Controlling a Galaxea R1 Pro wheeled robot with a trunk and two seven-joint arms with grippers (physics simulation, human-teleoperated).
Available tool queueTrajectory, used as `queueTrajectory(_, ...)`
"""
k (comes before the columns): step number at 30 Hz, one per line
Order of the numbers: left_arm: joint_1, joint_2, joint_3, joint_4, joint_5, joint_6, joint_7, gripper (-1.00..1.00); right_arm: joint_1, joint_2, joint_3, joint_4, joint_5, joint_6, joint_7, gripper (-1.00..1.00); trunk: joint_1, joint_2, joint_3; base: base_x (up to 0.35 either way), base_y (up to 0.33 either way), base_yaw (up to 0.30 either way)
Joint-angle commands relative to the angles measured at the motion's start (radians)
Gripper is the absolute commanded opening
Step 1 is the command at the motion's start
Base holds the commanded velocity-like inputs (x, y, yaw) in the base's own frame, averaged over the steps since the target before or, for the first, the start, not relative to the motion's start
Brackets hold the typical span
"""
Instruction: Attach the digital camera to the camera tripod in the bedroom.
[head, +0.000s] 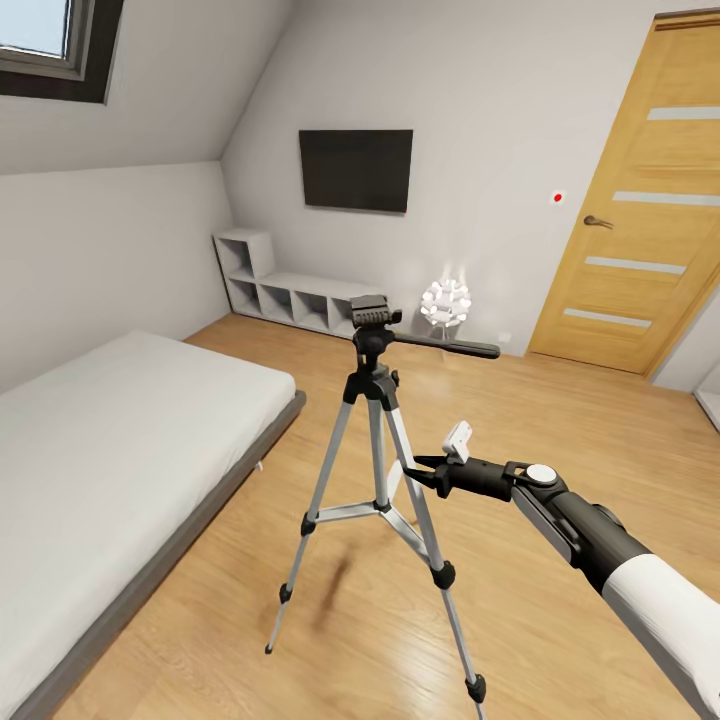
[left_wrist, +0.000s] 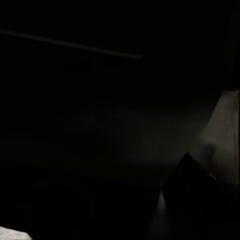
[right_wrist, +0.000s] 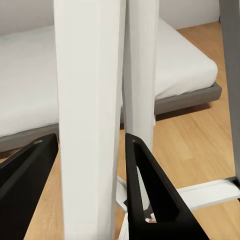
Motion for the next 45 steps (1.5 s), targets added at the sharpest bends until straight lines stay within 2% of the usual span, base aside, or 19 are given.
queueTrajectory(1, 0.000, 0.007, 0.010, -0.040, -0.003, 0.047, -0.002, -1.00, -0.001, -0.001, 0.004, 0.064, -0.003, 0.006, 0.000, -1.00, 0.001, -0.001, -0.002, 0.000, 0.000, 0.000)
queueTrajectory(4, 0.000, 0.049, 0.010, -0.344, -0.050, 0.379, -0.003, -1.00, -0.001, -0.001, 0.004, 0.064, -0.003, 0.005, 0.000, -1.00, 0.001, -0.001, -0.002, 0.000, 0.000, 0.000)
queueTrajectory(5, 0.000, 0.056, 0.010, -0.405, -0.056, 0.439, -0.003, -1.00, -0.001, -0.001, 0.004, 0.064, -0.003, 0.005, 0.001, -1.00, 0.001, -0.001, -0.002, 0.000, 0.000, 0.000)
queueTrajectory(7, -0.002, 0.082, 0.012, -0.665, -0.066, 0.686, -0.004, -1.00, -0.001, -0.001, 0.004, 0.064, -0.002, 0.005, 0.001, -1.00, 0.001, -0.001, -0.002, 0.000, 0.000, 0.000)
queueTrajectory(9, -0.008, 0.103, 0.013, -0.837, -0.066, 0.856, -0.005, -1.00, -0.001, -0.001, 0.004, 0.064, -0.002, 0.005, 0.002, -1.00, 0.001, -0.001, -0.002, 0.000, 0.000, 0.000)
queueTrajectory(11, -0.019, 0.117, 0.014, -0.917, -0.066, 0.929, -0.005, -1.00, -0.001, -0.001, 0.004, 0.064, -0.002, 0.005, 0.002, -1.00, 0.001, -0.001, -0.002, 0.000, 0.000, 0.000)
queueTrajectory(14, -0.130, 0.151, 0.016, -1.009, -0.066, 1.010, -0.003, -1.00, -0.001, -0.001, 0.004, 0.064, -0.002, 0.005, 0.001, -1.00, 0.001, -0.001, -0.002, 0.000, 0.000, 0.000)
queueTrajectory(17, -0.290, 0.196, 0.018, -0.962, -0.065, 1.038, -0.001, -1.00, -0.001, -0.001, 0.004, 0.064, -0.002, 0.005, 0.001, -1.00, 0.001, -0.001, -0.002, 0.000, 0.000, 0.000)
queueTrajectory(18, -0.368, 0.212, 0.019, -0.903, -0.064, 1.043, -0.001, -1.00, -0.001, -0.001, 0.004, 0.064, -0.002, 0.005, 0.001, -1.00, 0.001, -0.001, -0.002, 0.000, 0.000, 0.000)
queueTrajectory(20, -0.455, 0.225, 0.019, -0.828, -0.064, 1.045, 0.000, -1.00, -0.001, -0.001, 0.004, 0.064, -0.002, 0.005, 0.000, -1.00, 0.001, -0.001, -0.002, 0.000, 0.000, 0.000)
queueTrajectory(22, -0.651, 0.238, 0.019, -0.650, -0.064, 1.045, 0.000, -1.00, -0.001, -0.001, 0.004, 0.064, -0.001, 0.005, -0.001, -1.00, 0.001, -0.001, -0.002, 0.000, 0.000, 0.000)
queueTrajectory(23, -0.703, 0.240, 0.019, -0.605, -0.065, 1.045, 0.000, -1.00, -0.001, -0.001, 0.004, 0.064, -0.001, 0.005, -0.001, -1.00, 0.001, -0.001, -0.002, 0.000, 0.000, 0.000)
queueTrajectory(24, -1.066, 0.237, 0.014, -0.345, -0.067, 1.045, 0.000, -1.00, -0.001, -0.001, 0.004, 0.064, -0.002, 0.007, -0.002, -1.00, 0.001, -0.001, -0.002, 0.000, 0.000, 0.000)
queueTrajectory(28, -1.331, 0.206, 0.012, -0.214, -0.068, 1.045, 0.000, -1.00, -0.001, -0.001, 0.004, 0.064, -0.003, 0.008, -0.004, -1.00, 0.001, -0.001, -0.002, 0.000, 0.000, 0.000)
queueTrajectory(31, -1.446, 0.174, 0.012, -0.188, -0.070, 1.045, -0.002, -1.00, -0.001, -0.001, 0.004, 0.064, -0.003, 0.007, -0.004, -1.00, 0.001, -0.001, -0.002, 0.000, 0.000, 0.000)
queueTrajectory(34, -1.520, 0.144, 0.012, -0.177, -0.070, 1.045, -0.004, -1.00, -0.001, -0.001, 0.003, 0.064, -0.003, 0.007, -0.004, -1.00, 0.001, -0.001, -0.002, 0.000, 0.000, 0.000)
queueTrajectory(39, -1.722, 0.063, 0.011, -0.154, -0.069, 1.045, -0.026, -1.00, -0.001, -0.001, 0.004, 0.064, -0.002, 0.007, -0.007, -1.00, 0.001, -0.001, -0.002, 0.000, 0.000, 0.000)
queueTrajectory(42, -1.820, 0.034, 0.012, -0.134, -0.070, 1.045, -0.109, -1.00, -0.001, -0.001, 0.003, 0.064, -0.002, 0.007, -0.007, -1.00, 0.001, -0.001, -0.002, 0.000, 0.000, 0.000)
queueTrajectory(45, -1.859, 0.004, 0.008, -0.128, -0.074, 1.045, -0.215, -1.00, -0.001, -0.001, 0.003, 0.064, -0.002, 0.007, -0.007, -1.00, 0.001, -0.001, -0.002, 0.000, 0.000, 0.000)
